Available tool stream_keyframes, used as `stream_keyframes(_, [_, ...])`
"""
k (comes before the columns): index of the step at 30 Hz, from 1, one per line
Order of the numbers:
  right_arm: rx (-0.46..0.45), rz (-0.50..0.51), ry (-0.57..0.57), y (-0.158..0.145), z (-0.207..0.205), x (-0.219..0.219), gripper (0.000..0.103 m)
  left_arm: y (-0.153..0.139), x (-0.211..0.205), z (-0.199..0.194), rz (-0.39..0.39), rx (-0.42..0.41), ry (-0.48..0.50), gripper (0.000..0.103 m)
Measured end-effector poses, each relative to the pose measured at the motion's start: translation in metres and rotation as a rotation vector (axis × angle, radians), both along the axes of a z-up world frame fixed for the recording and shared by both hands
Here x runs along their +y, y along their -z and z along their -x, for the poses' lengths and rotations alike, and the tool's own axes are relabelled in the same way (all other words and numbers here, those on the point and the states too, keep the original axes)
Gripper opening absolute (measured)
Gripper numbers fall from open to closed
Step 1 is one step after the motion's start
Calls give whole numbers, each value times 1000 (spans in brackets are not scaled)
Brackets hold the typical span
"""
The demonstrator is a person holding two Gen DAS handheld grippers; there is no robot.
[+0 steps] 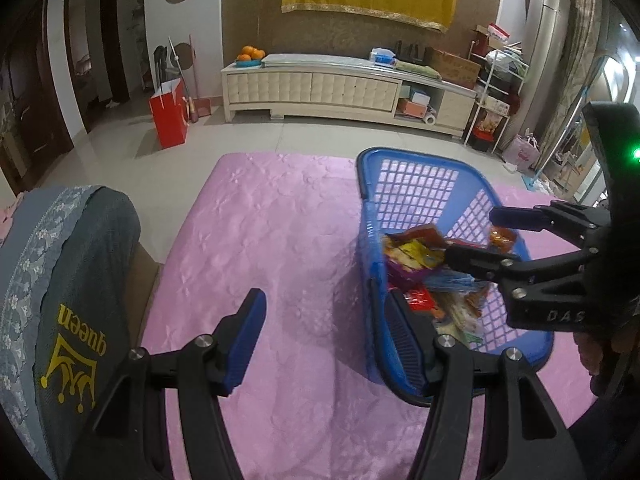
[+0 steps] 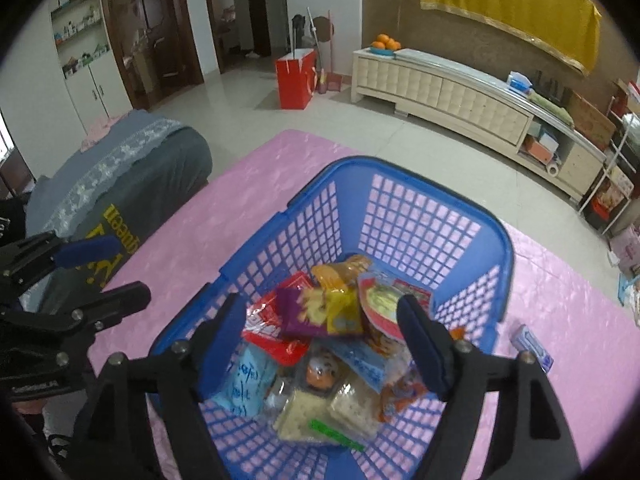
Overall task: Organize snacks
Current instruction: 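Move the right tool toward the blue Doublemint tube on the mat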
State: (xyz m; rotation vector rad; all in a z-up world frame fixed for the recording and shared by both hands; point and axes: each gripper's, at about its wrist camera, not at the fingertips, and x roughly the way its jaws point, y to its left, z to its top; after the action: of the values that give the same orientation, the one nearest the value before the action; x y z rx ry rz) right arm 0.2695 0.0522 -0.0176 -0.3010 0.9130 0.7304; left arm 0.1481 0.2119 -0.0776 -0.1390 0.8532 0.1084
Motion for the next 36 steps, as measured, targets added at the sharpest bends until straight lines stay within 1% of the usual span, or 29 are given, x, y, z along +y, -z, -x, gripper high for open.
stream_keyframes(3, [-11, -12, 24, -11, 2, -19, 82, -10, -12, 4, -10, -18, 17, 65])
stream_keyframes(9, [-18, -32, 79, -28, 3, -58, 82, -26, -45, 6, -38, -45, 65, 66])
stream_keyframes(11, [-25, -44, 85, -33, 4, -69, 82, -30, -56, 6, -48, -54, 72, 68])
stream_keyframes(13, [-39, -61, 95, -38, 5, -80, 82, -35, -66, 4, -59, -72, 75, 70])
stream_keyframes(15, [-69, -99, 119, -47, 6, -96, 82, -39, -77, 0, -61, -79, 91, 71])
stream_keyframes(17, [-99, -138, 131, -53, 7, -108, 82, -42, -88, -2, -70, -85, 103, 74])
stream_keyframes(19, [-124, -149, 129, -58, 7, -118, 82, -45, -99, -6, -82, -93, 118, 76])
stream_keyframes(23, [-179, -102, 135, -60, 5, -130, 82, -46, -113, -16, -91, -93, 139, 76])
stream_keyframes(25, [-185, -81, 148, -59, 2, -136, 82, -44, -116, -22, -93, -84, 141, 76])
stream_keyframes(29, [-118, -64, 181, -50, -14, -150, 82, -38, -123, -42, -76, -39, 138, 76])
stream_keyframes(34, [-124, 10, 187, -35, -30, -158, 82, -28, -127, -61, -77, 8, 126, 76])
stream_keyframes(36, [-114, 20, 180, -30, -37, -161, 82, -22, -126, -72, -82, 30, 122, 76])
